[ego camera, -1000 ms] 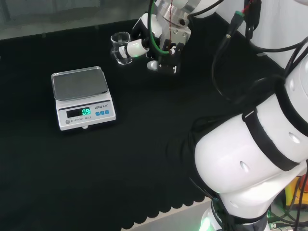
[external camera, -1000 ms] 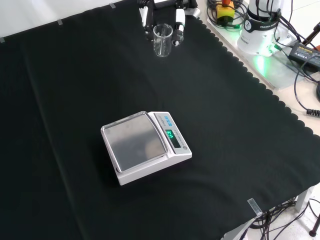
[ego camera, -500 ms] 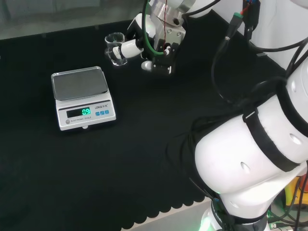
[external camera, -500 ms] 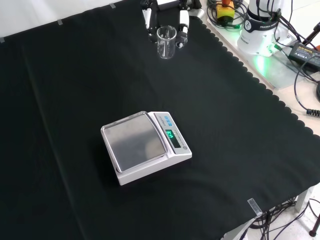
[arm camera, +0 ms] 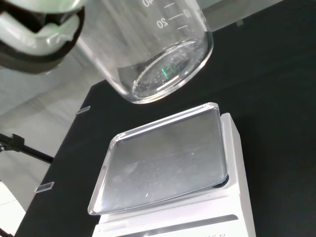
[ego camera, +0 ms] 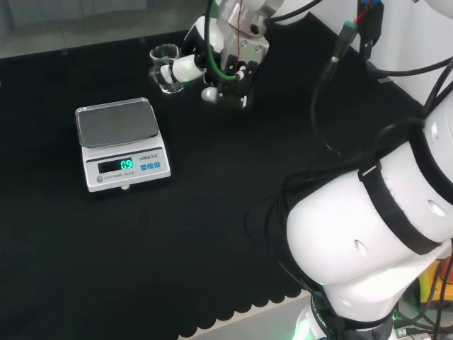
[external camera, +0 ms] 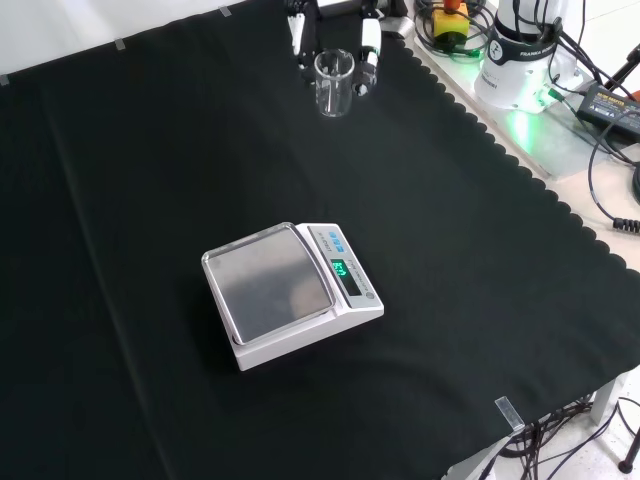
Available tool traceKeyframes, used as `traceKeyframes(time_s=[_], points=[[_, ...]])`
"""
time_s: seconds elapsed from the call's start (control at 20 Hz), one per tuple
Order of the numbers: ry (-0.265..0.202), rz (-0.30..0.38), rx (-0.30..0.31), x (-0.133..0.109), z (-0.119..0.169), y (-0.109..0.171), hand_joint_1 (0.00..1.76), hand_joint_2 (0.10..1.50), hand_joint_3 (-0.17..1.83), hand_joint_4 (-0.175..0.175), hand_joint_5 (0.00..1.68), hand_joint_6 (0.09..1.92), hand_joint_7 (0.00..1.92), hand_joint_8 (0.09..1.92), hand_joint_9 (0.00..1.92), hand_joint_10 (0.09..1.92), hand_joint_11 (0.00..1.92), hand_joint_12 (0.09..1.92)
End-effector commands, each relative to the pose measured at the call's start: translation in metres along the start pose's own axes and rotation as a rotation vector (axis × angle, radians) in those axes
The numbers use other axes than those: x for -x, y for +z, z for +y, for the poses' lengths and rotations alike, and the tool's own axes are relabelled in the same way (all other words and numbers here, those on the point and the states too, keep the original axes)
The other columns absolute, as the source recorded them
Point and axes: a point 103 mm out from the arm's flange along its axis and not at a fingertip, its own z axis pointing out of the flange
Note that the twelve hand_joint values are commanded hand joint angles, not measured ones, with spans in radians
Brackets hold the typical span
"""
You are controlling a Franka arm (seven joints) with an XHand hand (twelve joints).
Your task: Put the beaker on the electronic balance.
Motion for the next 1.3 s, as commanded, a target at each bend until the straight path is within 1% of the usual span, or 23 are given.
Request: traceKeyframes(time_s=[0.05, 0.15, 0.2, 0.3, 0.4, 0.5, 0.65, 0.75, 0.8, 0.95, 1.0, 1.05, 1.15, 1.3], points=[[-0.018, -0.057, -0.012, -0.038, 0.026, 0.030, 1.20, 0.51, 0.94, -0.175, 1.28, 0.81, 1.64, 0.84, 1.77, 0.68, 1.66, 0.70], [-0.048, -0.054, -0.026, -0.044, 0.040, 0.042, 1.20, 0.51, 0.94, -0.175, 1.28, 0.81, 1.64, 0.84, 1.77, 0.69, 1.66, 0.70], [-0.050, -0.056, -0.026, -0.044, 0.048, 0.047, 1.20, 0.51, 0.94, -0.175, 1.28, 0.81, 1.64, 0.84, 1.78, 0.69, 1.66, 0.70], [-0.068, -0.041, -0.027, -0.041, 0.062, 0.054, 1.20, 0.51, 0.94, -0.175, 1.28, 0.81, 1.64, 0.84, 1.78, 0.69, 1.66, 0.70], [-0.086, -0.041, -0.026, -0.041, 0.080, 0.060, 1.20, 0.51, 0.94, -0.175, 1.28, 0.81, 1.64, 0.84, 1.78, 0.69, 1.66, 0.70], [-0.090, -0.025, -0.019, -0.038, 0.094, 0.064, 1.20, 0.51, 0.94, -0.175, 1.28, 0.81, 1.64, 0.84, 1.78, 0.70, 1.65, 0.70], [-0.079, 0.005, -0.018, -0.033, 0.110, 0.073, 1.20, 0.51, 0.95, -0.175, 1.28, 0.81, 1.64, 0.85, 1.78, 0.70, 1.65, 0.71], [-0.069, 0.012, -0.014, -0.034, 0.122, 0.080, 1.20, 0.51, 0.95, -0.175, 1.28, 0.81, 1.65, 0.85, 1.78, 0.70, 1.65, 0.71], [-0.064, 0.011, -0.016, -0.036, 0.129, 0.085, 1.20, 0.51, 0.95, -0.175, 1.28, 0.81, 1.65, 0.85, 1.77, 0.71, 1.65, 0.71], [-0.030, 0.020, 0.006, -0.046, 0.150, 0.098, 1.20, 0.51, 0.95, -0.175, 1.28, 0.81, 1.65, 0.85, 1.77, 0.71, 1.65, 0.71], [-0.023, 0.030, 0.015, -0.046, 0.155, 0.101, 1.20, 0.50, 0.95, -0.175, 1.28, 0.81, 1.65, 0.85, 1.77, 0.71, 1.65, 0.71], [-0.020, 0.044, 0.017, -0.049, 0.160, 0.106, 1.20, 0.50, 0.95, -0.175, 1.28, 0.81, 1.65, 0.85, 1.77, 0.71, 1.64, 0.71], [-0.025, 0.039, 0.028, -0.060, 0.172, 0.119, 1.20, 0.50, 0.95, -0.175, 1.28, 0.81, 1.65, 0.85, 1.77, 0.72, 1.64, 0.71], [-0.030, 0.076, 0.050, -0.068, 0.186, 0.134, 1.20, 0.50, 0.95, -0.175, 1.28, 0.82, 1.65, 0.86, 1.77, 0.72, 1.64, 0.72]])
